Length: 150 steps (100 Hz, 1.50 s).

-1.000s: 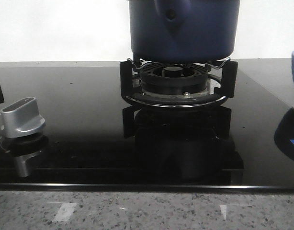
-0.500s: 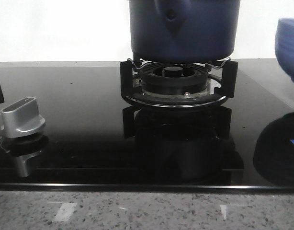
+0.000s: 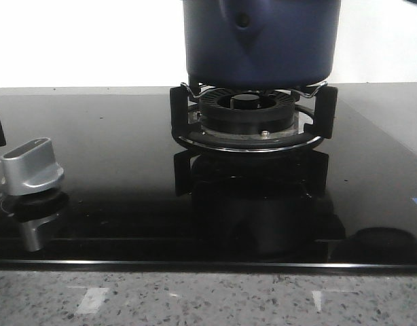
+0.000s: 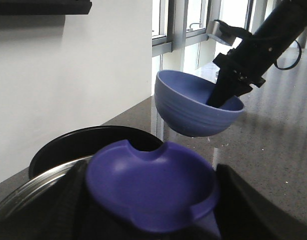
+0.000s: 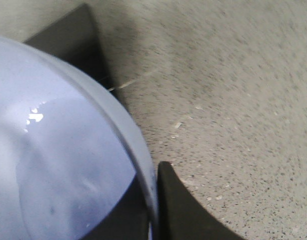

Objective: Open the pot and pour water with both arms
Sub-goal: 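Lift the bowl with the right gripper and bring it over the pot, then tilt the bowl with the right gripper to pour water into the pot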

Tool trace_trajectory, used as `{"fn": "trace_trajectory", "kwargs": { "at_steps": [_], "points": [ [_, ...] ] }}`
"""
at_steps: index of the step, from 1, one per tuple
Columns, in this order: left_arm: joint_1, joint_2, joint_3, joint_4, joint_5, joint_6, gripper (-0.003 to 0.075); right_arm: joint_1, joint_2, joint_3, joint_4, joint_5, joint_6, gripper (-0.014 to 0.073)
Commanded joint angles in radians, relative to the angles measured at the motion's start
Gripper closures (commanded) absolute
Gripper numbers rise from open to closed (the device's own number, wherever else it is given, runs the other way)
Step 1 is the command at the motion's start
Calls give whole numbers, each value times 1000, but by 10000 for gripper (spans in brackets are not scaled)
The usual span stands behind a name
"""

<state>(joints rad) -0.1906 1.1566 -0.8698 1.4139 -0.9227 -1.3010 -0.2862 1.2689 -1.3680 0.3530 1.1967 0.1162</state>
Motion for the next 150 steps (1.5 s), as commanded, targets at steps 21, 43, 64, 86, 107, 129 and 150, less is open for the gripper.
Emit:
{"fn": "trace_trajectory", "kwargs": {
  "at_steps": [21,43,64,86,107,129,150],
  "points": [
    [-8,-29,-30,-126,-33,0,418,140,100,-338,-68,106,-25,639],
    [-8,-29,-30,-126,-33,2,418,283,200,-529,-148,107,-25,639],
    [-8,-29,-30,-126,-33,16,418,433,265,-584,-309,58,-25,639],
    [-8,-29,-30,-126,-35,16,418,532,302,-584,-438,-46,-25,639],
    [-8,-29,-30,-126,-35,16,418,606,311,-584,-569,-168,-25,639],
    [-8,-29,-34,-126,-32,19,418,684,352,-584,-762,-157,-14,639],
    [-8,-29,-34,-126,-29,19,418,750,385,-584,-929,-148,29,639]
  ]
}}
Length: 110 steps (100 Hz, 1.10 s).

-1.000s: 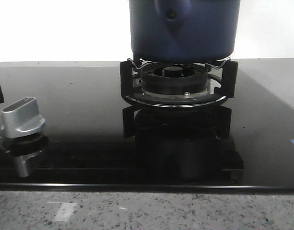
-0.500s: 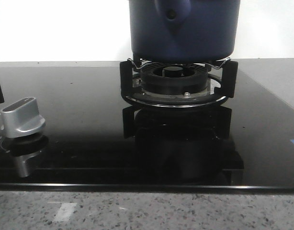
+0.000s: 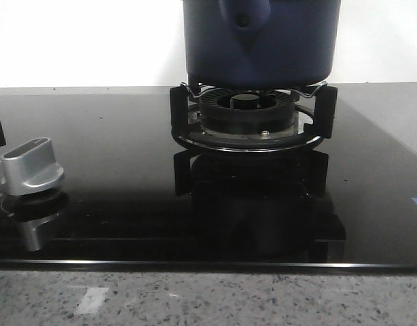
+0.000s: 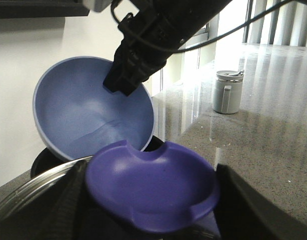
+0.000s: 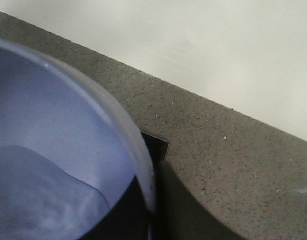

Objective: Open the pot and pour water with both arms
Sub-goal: 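Tilt the bowl with the right gripper to pour water into the pot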

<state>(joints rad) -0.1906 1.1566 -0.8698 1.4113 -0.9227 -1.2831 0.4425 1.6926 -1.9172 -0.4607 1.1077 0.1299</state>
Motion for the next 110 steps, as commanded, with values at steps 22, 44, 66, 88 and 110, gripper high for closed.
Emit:
{"fn": "trace_trajectory", "kwargs": {
  "at_steps": [22,44,66,88,110],
  "points": [
    [-8,-29,-34,-124,-25,2,418,75,-32,-34,-267,-38,16,639],
    [-8,-29,-34,-124,-8,20,418,143,-32,-9,-486,-11,52,639],
    [-8,-29,-34,-124,-8,24,418,232,-32,62,-729,11,103,639],
    [-8,-29,-34,-124,-17,24,418,291,-32,108,-923,8,137,639],
    [-8,-29,-34,-124,-17,24,418,311,-32,108,-1057,8,137,641]
  ]
}}
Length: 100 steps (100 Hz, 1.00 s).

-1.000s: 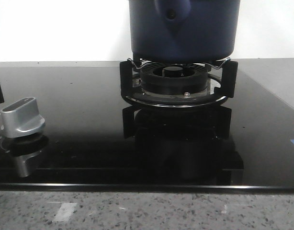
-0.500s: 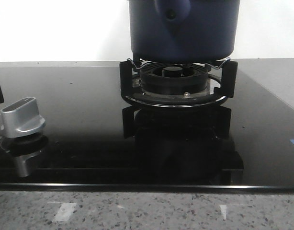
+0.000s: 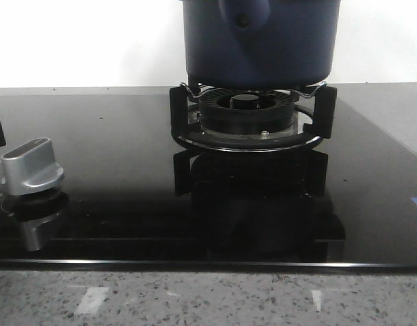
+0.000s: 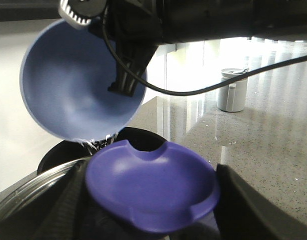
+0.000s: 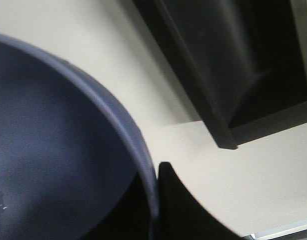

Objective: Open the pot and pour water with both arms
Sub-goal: 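Tilt the bowl with the right gripper to pour water into the pot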

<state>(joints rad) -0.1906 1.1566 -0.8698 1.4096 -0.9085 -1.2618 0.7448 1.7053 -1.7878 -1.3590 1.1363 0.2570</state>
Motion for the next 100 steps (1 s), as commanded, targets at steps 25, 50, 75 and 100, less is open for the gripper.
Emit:
{"fn": "trace_trajectory", "kwargs": {
  "at_steps": [25,50,75,100],
  "points": [
    [-8,-29,-34,-122,-31,3,418,26,-65,-22,-305,-37,10,641],
    [-8,-29,-34,-122,-31,3,418,26,-108,-22,-373,-70,10,641],
    [-8,-29,-34,-122,-31,3,418,26,-121,-22,-350,-84,13,641],
    [-8,-29,-34,-122,-31,3,418,-11,-119,-22,148,-43,29,641]
  ]
}}
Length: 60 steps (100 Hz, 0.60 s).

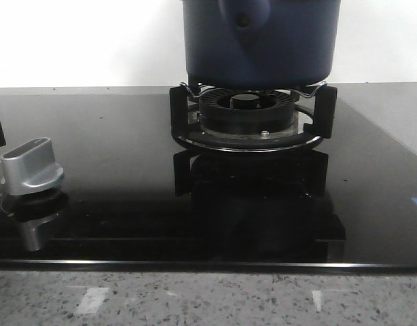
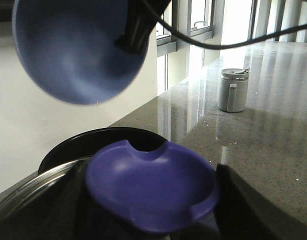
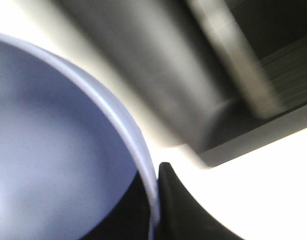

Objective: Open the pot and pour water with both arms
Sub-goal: 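Tilt the bowl with the right gripper to pour water into the pot, then lower the bowl onto the counter beside the stove and open the right gripper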

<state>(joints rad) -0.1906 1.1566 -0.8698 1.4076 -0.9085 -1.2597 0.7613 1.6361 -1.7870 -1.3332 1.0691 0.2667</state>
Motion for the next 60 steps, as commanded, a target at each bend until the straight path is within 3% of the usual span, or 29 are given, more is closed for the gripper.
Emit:
{"fn": "trace_trajectory", "kwargs": {
  "at_steps": [1,13,42,60],
  "points": [
    [-8,-29,-34,-120,-31,0,418,-36,-50,-22,150,28,28,641],
    [-8,-29,-34,-120,-31,0,418,-109,-48,-22,289,64,97,641],
    [-8,-29,-34,-131,-47,0,418,-303,-153,-26,591,35,98,643],
    [-8,-29,-34,-133,-52,0,418,-618,-270,-16,886,74,69,652]
  ]
}}
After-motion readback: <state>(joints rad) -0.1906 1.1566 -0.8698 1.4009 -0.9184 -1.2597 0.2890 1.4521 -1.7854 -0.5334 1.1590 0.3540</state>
